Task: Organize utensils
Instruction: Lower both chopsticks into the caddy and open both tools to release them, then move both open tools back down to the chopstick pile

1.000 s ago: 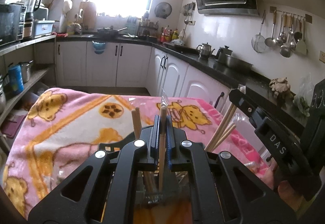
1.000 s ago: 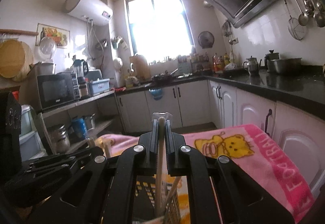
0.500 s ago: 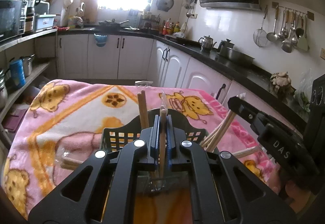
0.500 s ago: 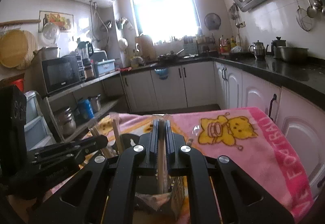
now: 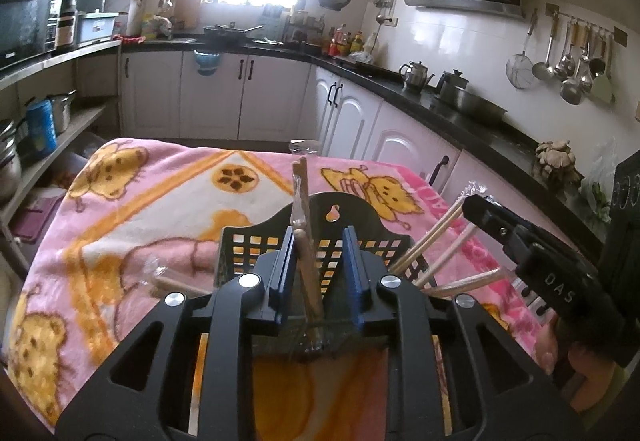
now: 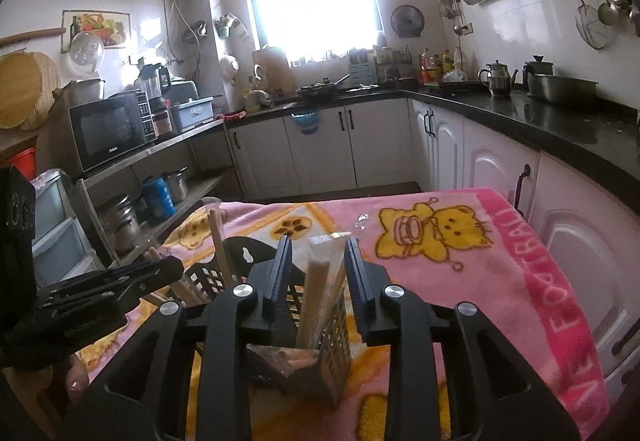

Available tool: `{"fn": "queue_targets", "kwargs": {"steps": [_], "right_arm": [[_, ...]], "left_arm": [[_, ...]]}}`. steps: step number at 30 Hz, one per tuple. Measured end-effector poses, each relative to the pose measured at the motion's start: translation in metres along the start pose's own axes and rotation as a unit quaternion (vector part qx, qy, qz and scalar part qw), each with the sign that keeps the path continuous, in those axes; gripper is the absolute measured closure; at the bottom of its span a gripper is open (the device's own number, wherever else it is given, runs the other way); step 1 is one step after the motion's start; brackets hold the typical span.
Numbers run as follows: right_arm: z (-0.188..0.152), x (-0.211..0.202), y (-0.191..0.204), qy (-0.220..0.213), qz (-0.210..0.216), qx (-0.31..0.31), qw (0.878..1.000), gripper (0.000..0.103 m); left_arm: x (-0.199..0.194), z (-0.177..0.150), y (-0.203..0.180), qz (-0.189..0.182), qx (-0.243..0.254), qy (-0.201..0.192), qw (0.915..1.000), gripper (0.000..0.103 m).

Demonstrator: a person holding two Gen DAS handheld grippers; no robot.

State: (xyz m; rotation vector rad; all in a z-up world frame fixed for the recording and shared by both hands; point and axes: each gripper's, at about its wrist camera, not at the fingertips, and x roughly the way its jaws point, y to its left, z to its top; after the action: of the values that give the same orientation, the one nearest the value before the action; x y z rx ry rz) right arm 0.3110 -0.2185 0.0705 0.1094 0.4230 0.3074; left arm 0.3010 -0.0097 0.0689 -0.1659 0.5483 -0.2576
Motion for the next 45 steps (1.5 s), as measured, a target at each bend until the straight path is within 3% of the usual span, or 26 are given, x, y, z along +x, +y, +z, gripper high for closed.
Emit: {"fn": "queue_targets", "kwargs": {"steps": [9, 17, 26, 45], "right_arm": [[0.001, -0.020, -0.003, -0.003, 0.005, 0.000, 1.000, 0.066], [-0.002, -0.043, -0.002, -0.003, 0.013, 0.003, 1.000, 0.056], [-0.024, -0.064, 0.000, 0.019, 0.015, 0.006, 1.000, 0.047], [-0.073, -0.082, 0.015, 0.079, 0.022, -0.001, 0.997, 0.043]], "left_arm": [[-0.022, -0.005, 0.006, 0.010, -0.011, -0.003, 0.9999, 0.068], [-0.046, -0.015, 0.003, 0.012, -0.022, 0.004, 0.9997, 0.042], [-0.073, -0.038, 0.002, 0.014, -0.043, 0.013, 0.9989, 0.026], [-0.089, -0.087, 0.012, 0.017, -0.064, 0.039, 0.9970, 0.022]]}}
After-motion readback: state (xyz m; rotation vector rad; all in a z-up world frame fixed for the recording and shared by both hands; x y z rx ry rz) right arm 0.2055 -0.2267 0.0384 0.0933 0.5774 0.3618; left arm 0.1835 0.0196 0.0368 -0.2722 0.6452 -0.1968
